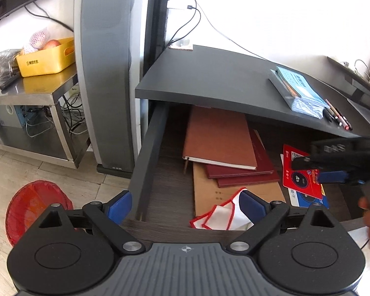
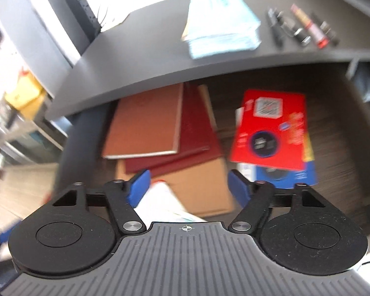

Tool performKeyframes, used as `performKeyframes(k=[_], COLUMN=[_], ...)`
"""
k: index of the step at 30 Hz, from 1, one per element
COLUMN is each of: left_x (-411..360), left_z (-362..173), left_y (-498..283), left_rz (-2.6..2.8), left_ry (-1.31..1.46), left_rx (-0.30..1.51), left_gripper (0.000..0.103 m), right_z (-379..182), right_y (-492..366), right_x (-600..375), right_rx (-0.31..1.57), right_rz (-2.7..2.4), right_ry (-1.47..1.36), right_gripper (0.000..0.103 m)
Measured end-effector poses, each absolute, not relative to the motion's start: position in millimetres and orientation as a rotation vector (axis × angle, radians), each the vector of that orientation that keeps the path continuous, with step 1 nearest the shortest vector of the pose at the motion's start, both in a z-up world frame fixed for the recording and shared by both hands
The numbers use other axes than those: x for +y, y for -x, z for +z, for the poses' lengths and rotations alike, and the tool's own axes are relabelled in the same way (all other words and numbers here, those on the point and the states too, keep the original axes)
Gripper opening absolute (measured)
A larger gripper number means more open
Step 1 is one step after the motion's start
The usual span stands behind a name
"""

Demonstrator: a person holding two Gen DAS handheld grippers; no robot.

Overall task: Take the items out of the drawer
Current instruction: 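Reach the right tool into the drawer toward the brown notebook, then lower the right tool onto the brown notebook edge and close fingers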

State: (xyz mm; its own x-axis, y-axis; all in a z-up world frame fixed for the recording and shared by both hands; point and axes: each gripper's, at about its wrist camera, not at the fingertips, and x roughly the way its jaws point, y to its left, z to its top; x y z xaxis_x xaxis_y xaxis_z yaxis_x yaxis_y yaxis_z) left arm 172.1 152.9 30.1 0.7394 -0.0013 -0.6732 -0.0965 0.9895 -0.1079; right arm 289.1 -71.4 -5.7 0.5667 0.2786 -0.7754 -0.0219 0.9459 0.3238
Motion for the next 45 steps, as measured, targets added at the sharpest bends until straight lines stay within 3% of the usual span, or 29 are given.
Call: performKeyframes(k=[11, 21, 34, 37, 45], left_x=[155.9, 150.4, 149.9, 149.9, 148.8], left_z=[11.5, 7.6, 6.9, 6.9, 6.0], left_y=[-181.0, -180.0, -180.4, -181.5, -180.5], left_rz=[0.019, -0.001, -0.008, -0.009, -0.007], left_ry=[0.114, 0.052, 0.034, 0.034, 0.035], left_rx=[0.776, 0.789, 0.790, 0.791, 0.790], left_gripper=[0.094, 0.094, 0.094, 0.094, 0.094], right_z=[-65.3, -92.2, -100.2, -96.1, -98.1], right_y=[-350.8, -369.4, -367.4, -367.1, -379.3], right_x=[-47.7, -38.1, -30.5, -30.3, -33.2], right_rx=[1.116, 1.117, 1.109, 1.090, 1.102], right_rz=[0.237, 0.150, 0.143, 0.154, 0.166], right_ry=[-0.698, -0.721, -0.740, -0.745, -0.758], right_gripper=[0.062, 0.050, 0.048, 0.041, 0.041])
